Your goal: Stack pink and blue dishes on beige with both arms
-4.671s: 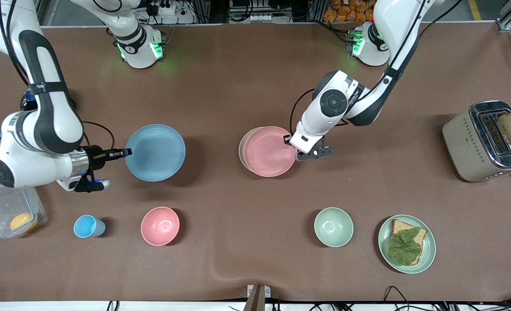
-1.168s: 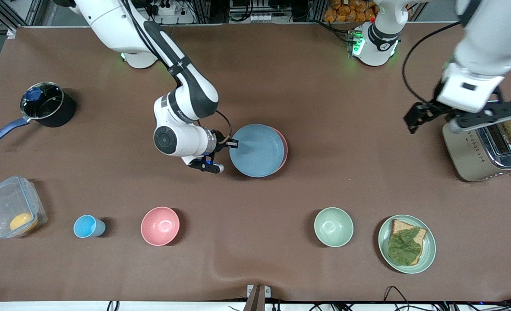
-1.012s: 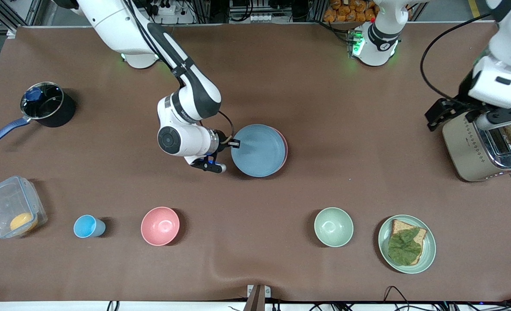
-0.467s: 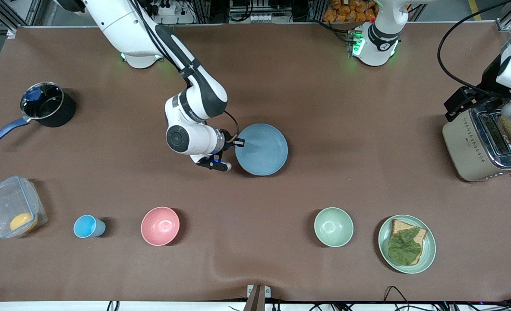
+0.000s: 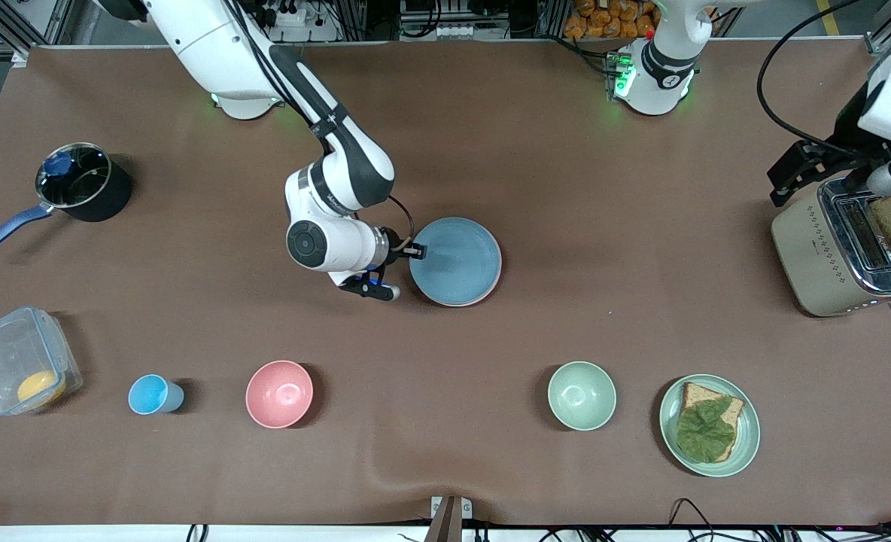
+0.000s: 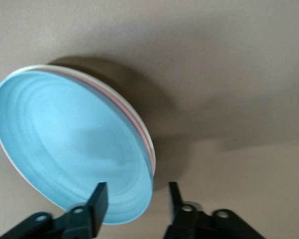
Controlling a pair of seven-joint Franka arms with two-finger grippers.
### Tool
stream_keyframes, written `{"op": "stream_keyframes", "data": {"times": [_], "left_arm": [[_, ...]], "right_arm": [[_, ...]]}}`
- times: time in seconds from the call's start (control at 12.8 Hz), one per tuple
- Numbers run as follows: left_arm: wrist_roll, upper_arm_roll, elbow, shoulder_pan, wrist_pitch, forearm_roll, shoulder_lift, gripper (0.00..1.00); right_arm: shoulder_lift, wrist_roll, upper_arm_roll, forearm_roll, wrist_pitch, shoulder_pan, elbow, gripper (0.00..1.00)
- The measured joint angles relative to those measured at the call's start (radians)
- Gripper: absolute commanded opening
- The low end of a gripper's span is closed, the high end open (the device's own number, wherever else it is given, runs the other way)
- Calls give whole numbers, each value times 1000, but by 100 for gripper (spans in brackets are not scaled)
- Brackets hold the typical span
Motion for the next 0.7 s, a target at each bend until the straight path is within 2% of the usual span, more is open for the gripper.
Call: {"op": "stream_keyframes", "data": {"times": [0.23,0.7], "left_arm": [[0,0,3,-2,-6,-2,1,100],[0,4,7,1,-6,-61,2,100]], "right_arm": [[-50,-46,-31,-67,-125,-74,12,100],[-150,-388,-45,-196,-397,-396,12,100]]}}
